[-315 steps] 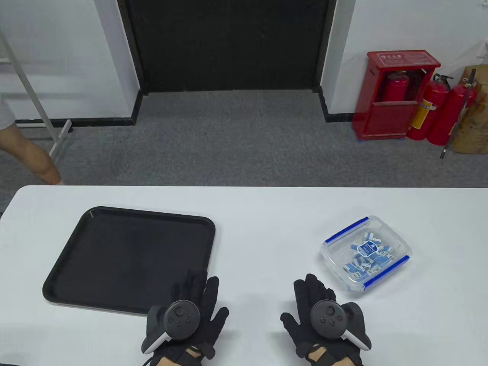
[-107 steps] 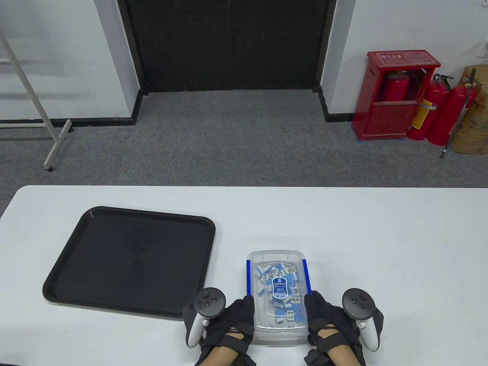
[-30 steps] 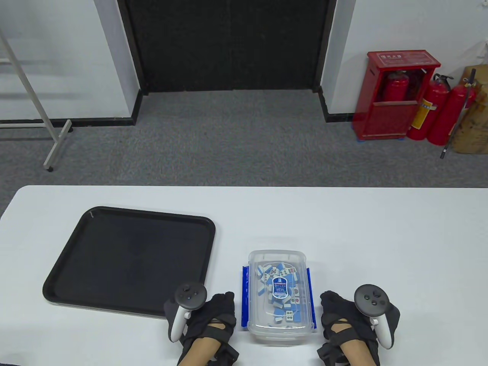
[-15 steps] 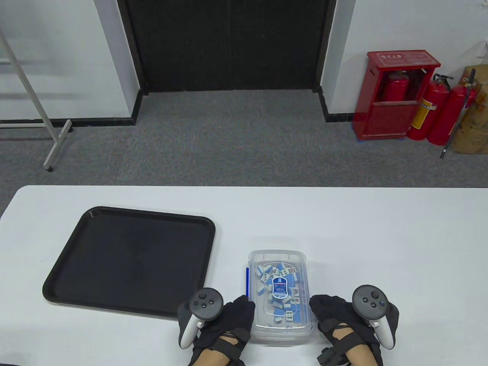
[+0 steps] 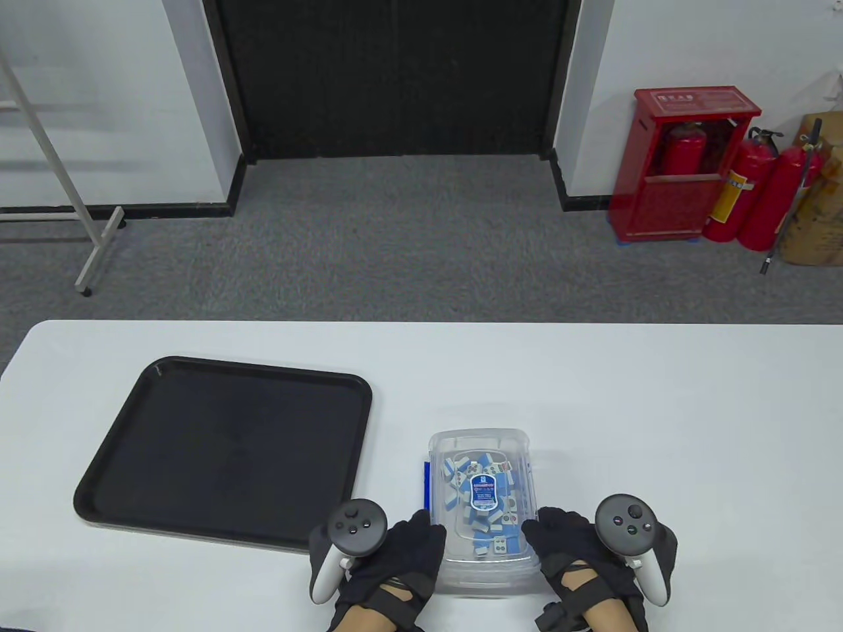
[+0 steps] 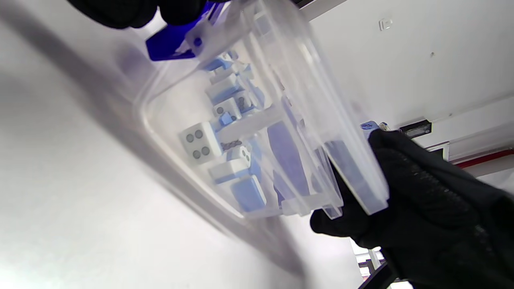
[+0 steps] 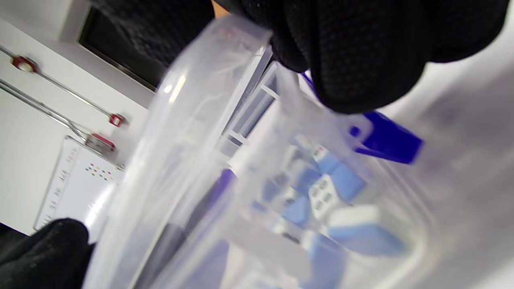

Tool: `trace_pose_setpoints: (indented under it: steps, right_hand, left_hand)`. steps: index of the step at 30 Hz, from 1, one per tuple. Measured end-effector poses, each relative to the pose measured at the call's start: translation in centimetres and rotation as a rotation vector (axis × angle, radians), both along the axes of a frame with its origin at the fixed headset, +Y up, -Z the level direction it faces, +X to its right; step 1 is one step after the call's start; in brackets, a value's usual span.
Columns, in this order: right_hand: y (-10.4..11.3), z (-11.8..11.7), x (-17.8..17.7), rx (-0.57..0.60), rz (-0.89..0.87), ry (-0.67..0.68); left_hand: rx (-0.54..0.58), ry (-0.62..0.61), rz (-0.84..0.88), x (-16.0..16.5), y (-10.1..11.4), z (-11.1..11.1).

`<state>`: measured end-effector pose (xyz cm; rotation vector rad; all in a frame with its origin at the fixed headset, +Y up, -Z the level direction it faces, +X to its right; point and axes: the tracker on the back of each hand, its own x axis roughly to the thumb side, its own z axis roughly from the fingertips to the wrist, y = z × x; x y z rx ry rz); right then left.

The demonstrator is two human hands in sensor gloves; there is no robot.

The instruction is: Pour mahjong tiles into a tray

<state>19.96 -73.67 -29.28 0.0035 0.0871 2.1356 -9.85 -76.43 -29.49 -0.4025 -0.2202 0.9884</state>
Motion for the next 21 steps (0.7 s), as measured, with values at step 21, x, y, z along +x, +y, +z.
trace_pose_setpoints:
  steps: [21]
  right_hand:
    - [-0.9,1.1,6.7,-0.041,-0.997,-0.17]
  left_hand:
    - [0.084,0.002,-0.019,-0.1,1.5,0.9]
